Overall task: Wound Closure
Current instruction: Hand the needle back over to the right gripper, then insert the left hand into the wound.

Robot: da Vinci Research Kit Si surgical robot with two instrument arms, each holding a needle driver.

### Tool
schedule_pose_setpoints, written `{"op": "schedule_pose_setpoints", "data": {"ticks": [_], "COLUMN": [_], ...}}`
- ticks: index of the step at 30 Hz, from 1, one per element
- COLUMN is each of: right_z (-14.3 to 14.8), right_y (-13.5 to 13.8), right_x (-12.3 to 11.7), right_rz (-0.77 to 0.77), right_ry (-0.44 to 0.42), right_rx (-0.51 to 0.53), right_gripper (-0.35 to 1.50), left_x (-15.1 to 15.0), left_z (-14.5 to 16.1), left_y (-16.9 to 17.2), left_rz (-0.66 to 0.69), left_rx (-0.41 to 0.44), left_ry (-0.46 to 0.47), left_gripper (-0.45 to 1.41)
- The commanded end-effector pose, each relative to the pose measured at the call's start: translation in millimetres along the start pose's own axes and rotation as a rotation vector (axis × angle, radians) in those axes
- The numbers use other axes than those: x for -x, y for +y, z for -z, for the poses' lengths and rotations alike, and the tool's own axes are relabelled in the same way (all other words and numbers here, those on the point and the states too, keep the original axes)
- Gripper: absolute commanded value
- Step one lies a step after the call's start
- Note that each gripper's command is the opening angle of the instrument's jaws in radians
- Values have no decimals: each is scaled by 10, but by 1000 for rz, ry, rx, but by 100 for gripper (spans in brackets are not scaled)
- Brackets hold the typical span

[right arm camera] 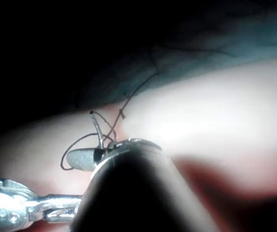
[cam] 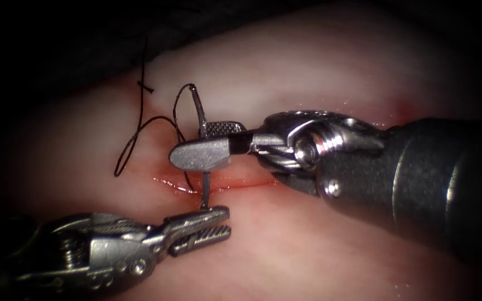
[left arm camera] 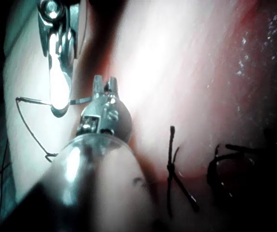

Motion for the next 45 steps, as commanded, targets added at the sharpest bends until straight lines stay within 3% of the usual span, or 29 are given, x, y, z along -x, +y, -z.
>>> {"op": "schedule_pose_setpoints", "data": {"ticks": [1, 6, 15, 16, 17, 23, 24, 25, 26, 27, 32, 35, 38, 41, 42, 45], "right_z": [-13, -18, -23, -23, -23, -22, -21, -20, -20, -19, -15, -14, -16, -17, -17, -18], "right_y": [-5, -2, -3, -4, -4, -5, -5, -4, -4, -4, -2, 1, 4, 9, 10, 10], "right_x": [-7, -4, -4, -4, -3, -4, -4, -5, -5, -5, -7, -10, -13, -20, -22, -22], "right_rz": [5, 17, 15, 15, 15, 2, 0, -4, -4, -7, -8, -12, -9, -2, 44, 102], "right_ry": [-3, -8, -4, -4, -5, 27, 28, 27, 27, 24, 26, 58, 84, 161, 186, 210], "right_rx": [-4, -5, -2, -2, 3, 71, 73, 73, 73, 70, 67, 39, -63, -154, -160, -163], "right_gripper": [88, 81, 36, 24, -35, -35, -35, -35, -35, -35, -35, -35, -35, -35, -35, -35], "left_x": [1, 1, -2, -3, -3, -3, -3, -3, -3, -3, -2, 0, 10, 34, 54, 73], "left_z": [-8, -8, -7, -7, -7, -7, -7, -7, -7, -6, 8, 29, 51, 69, 69, 61], "left_y": [-7, -7, -6, -6, -6, -6, -7, -7, -7, -8, -10, -10, -16, -31, -39, -40], "left_rz": [-2, -9, -8, -9, -9, -9, -9, 34, 34, 110, 218, 268, 310, 412, 476, 506], "left_rx": [-3, 0, 1, 3, 3, 10, 11, 1, 1, -28, -25, -10, 14, 121, 212, 266], "left_ry": [3, 2, 4, 3, 3, 26, 29, 35, 35, 48, 56, 69, 86, 63, 37, 6], "left_gripper": [-45, -45, -45, -45, -45, -45, -35, 41, 41, 71, 84, 78, 41, -16, -45, -45]}}
